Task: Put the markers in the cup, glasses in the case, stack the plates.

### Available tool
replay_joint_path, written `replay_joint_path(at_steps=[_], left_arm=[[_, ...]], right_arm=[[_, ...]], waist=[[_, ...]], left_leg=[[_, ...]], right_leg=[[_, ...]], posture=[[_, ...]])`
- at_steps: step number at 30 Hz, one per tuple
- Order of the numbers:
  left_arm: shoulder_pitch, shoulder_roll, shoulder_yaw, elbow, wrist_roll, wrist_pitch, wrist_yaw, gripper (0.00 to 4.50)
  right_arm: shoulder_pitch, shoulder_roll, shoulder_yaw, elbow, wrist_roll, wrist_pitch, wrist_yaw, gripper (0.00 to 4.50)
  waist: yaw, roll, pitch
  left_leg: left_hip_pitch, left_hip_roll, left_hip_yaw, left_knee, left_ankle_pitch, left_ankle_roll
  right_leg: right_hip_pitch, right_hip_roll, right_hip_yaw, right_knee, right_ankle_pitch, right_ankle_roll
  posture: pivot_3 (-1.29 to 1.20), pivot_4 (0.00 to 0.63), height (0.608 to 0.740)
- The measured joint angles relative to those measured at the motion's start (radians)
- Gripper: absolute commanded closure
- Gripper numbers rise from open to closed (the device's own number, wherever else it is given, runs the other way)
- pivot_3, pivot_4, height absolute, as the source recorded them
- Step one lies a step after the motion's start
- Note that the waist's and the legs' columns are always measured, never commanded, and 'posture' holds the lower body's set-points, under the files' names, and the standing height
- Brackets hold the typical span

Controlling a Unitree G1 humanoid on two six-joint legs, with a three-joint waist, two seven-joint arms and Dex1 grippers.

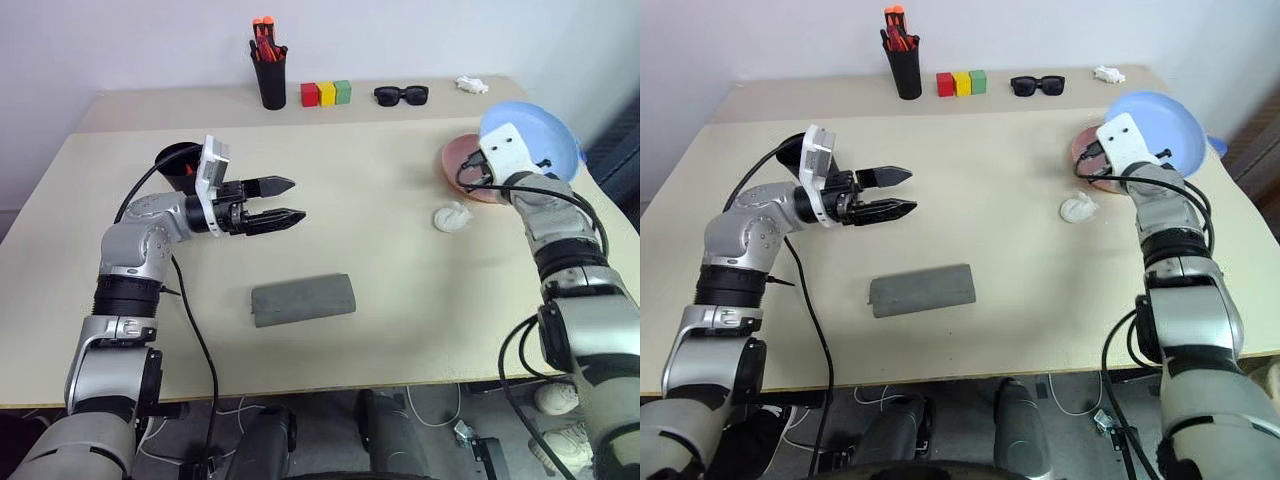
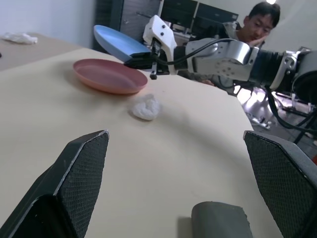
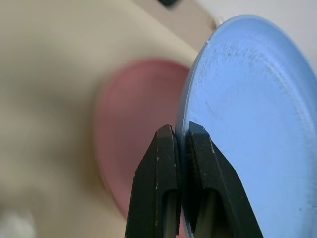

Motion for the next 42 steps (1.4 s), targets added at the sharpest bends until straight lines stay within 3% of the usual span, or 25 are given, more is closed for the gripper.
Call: replay_joint_path(at_steps=[2,8,13,16,21,27,30,37,42], left_arm=[[0.026,0.015,0.010,-0.017,-0.001,0.002,0.011,0.00],[0.055,0.024,0.020,-0.048,-0.004,0.016,0.029,0.00],[0.053,0.021,0.019,-0.053,-0.010,0.016,0.030,0.00],[0.046,0.018,0.018,-0.049,-0.012,0.016,0.028,0.00],[0.039,0.016,0.015,-0.028,-0.013,0.015,0.012,0.00],[0.018,-0.007,0.000,-0.012,-0.011,0.012,0.002,0.00],[0.009,-0.005,0.000,-0.011,-0.009,0.010,-0.003,0.00],[0.013,0.017,0.001,-0.016,-0.007,0.013,0.001,0.00],[0.028,0.017,0.002,-0.026,-0.007,0.015,0.015,0.00]], right_arm=[[-0.004,0.003,-0.007,0.052,0.005,-0.040,0.030,3.13],[-0.004,0.005,-0.053,0.102,0.038,-0.080,0.093,0.02],[0.000,0.006,-0.232,0.022,0.230,0.020,0.214,0.02],[0.073,0.003,-0.306,-0.196,0.347,0.155,0.283,0.02],[0.356,0.007,-0.259,-0.576,0.385,0.404,0.323,0.02],[0.433,0.011,-0.210,-0.647,0.351,0.522,0.261,0.02],[0.432,0.020,-0.202,-0.626,0.341,0.536,0.243,0.90],[0.405,0.054,-0.231,-0.609,0.386,0.558,0.253,4.45],[0.368,0.046,-0.242,-0.614,0.395,0.513,0.268,4.45]], waist=[[0.000,0.000,0.000],[-0.002,0.000,0.000],[-0.002,0.000,0.000],[0.000,0.000,0.000],[0.003,0.000,0.000],[-0.001,0.000,0.000],[0.000,0.000,0.000],[0.001,0.000,0.000],[0.001,0.001,0.000]], left_leg=[[0.000,0.000,0.000,0.000,0.000,0.000],[0.001,0.000,0.000,0.000,0.000,0.000],[0.001,0.000,0.000,0.000,0.000,0.000],[0.001,0.000,-0.001,0.000,0.000,0.000],[0.001,0.000,-0.001,0.002,0.000,0.000],[0.002,0.000,0.000,0.002,0.000,0.001],[0.002,0.000,0.000,0.002,0.000,0.001],[0.002,0.000,0.000,0.002,0.000,0.001],[0.002,0.000,0.000,0.002,0.000,0.000]], right_leg=[[0.000,0.000,0.000,0.000,0.000,0.000],[0.000,0.000,0.000,0.001,0.000,0.000],[0.000,0.000,0.000,0.001,0.000,0.000],[0.000,0.000,0.000,0.002,0.000,0.000],[0.001,0.000,0.000,0.003,0.000,0.000],[0.001,0.000,0.000,0.003,0.000,0.000],[0.001,0.000,0.000,0.003,0.000,0.000],[0.001,0.000,0.000,0.003,0.000,0.000],[0.000,0.000,0.000,0.003,0.000,0.000]], posture=[[0.00,0.150,0.740],[0.00,0.150,0.740],[0.00,0.150,0.740],[0.00,0.150,0.740],[0.00,0.150,0.740],[0.00,0.150,0.740],[0.00,0.150,0.740],[0.00,0.150,0.740],[0.00,0.150,0.740]])
